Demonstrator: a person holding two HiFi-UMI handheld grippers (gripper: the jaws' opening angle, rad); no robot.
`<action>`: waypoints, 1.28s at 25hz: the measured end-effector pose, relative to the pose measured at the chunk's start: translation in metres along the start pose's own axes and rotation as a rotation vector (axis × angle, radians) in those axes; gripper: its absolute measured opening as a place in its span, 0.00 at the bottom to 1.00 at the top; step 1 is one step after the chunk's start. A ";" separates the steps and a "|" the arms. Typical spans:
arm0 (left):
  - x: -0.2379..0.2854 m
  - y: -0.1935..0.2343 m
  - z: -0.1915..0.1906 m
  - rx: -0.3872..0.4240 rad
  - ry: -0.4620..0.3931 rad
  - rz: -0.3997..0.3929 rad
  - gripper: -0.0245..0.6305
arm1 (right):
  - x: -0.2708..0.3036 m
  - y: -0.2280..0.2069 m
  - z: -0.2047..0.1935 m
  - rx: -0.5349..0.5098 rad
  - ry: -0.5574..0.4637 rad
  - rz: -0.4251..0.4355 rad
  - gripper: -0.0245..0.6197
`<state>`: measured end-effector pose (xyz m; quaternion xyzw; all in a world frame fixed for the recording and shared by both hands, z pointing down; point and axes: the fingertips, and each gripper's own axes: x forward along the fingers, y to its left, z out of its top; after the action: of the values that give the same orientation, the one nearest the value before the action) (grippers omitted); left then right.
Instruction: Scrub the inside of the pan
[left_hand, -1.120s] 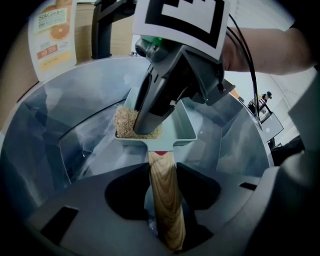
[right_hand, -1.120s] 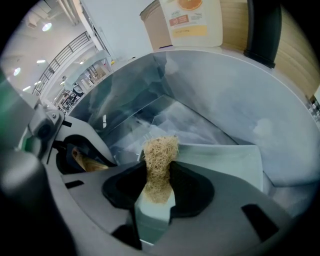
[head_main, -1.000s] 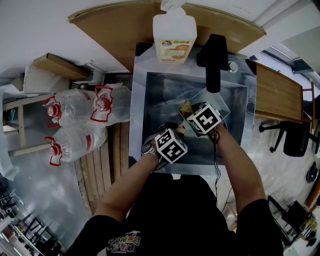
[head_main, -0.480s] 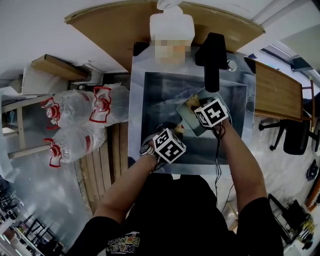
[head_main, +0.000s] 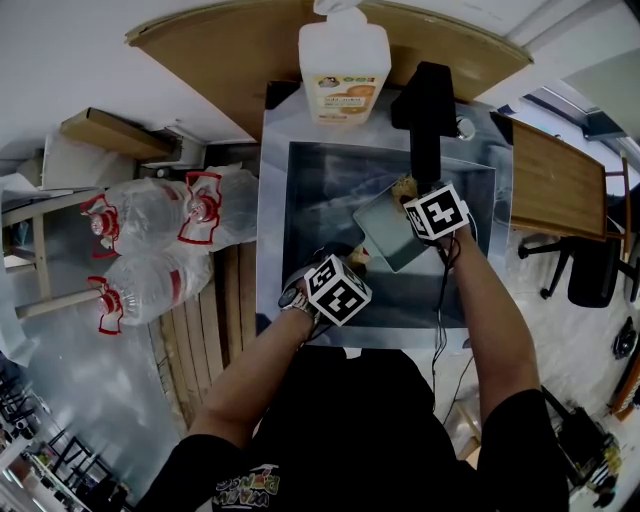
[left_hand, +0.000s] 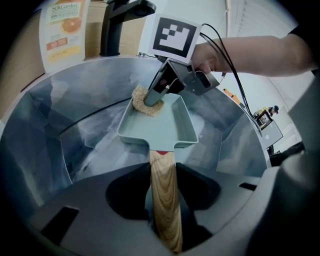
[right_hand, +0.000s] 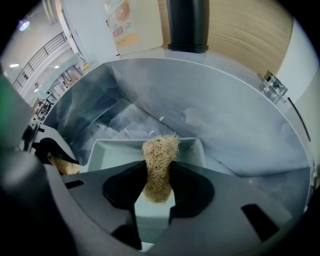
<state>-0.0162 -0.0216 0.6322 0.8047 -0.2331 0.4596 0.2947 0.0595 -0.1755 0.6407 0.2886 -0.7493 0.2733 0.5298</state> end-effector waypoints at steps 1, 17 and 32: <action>0.000 0.000 0.000 -0.001 -0.001 0.000 0.30 | 0.000 -0.004 0.000 0.007 -0.003 -0.009 0.27; -0.002 0.004 0.000 -0.031 -0.011 0.012 0.29 | -0.006 -0.034 -0.001 0.104 -0.053 -0.058 0.27; -0.002 0.005 0.000 -0.025 -0.001 0.028 0.29 | -0.044 -0.028 -0.005 0.142 -0.178 -0.055 0.27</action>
<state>-0.0197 -0.0249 0.6318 0.7978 -0.2499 0.4605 0.2983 0.0954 -0.1847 0.6029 0.3690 -0.7639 0.2840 0.4469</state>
